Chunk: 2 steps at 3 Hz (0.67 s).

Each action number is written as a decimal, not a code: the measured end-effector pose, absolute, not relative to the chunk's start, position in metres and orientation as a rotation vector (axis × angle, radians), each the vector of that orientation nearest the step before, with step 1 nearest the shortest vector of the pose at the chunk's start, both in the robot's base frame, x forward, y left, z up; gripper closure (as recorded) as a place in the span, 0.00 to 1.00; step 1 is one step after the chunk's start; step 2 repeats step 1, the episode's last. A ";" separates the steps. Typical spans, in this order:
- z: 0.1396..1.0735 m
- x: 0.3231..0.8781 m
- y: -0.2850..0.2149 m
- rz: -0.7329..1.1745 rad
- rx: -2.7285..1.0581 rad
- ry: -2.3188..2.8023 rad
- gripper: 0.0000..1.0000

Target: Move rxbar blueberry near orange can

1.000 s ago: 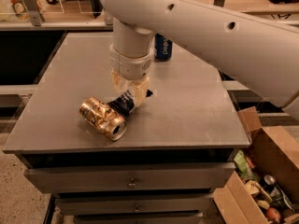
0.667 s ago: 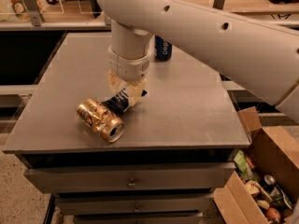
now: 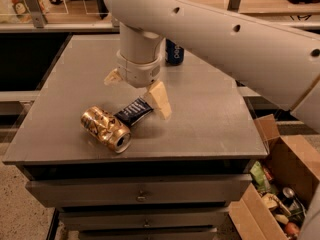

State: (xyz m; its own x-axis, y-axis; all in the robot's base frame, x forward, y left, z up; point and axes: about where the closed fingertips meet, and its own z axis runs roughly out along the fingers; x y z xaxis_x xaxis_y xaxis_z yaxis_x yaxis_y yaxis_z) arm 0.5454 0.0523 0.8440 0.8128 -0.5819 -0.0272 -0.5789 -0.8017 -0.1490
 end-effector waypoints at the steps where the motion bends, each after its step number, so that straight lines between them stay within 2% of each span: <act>1: 0.844 0.545 0.052 -0.030 -2.847 0.917 0.00; 2: 0.844 0.545 0.052 -0.030 -2.847 0.917 0.00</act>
Offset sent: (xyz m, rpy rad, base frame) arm 0.0000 0.0000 0.0000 0.0000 0.0000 0.0000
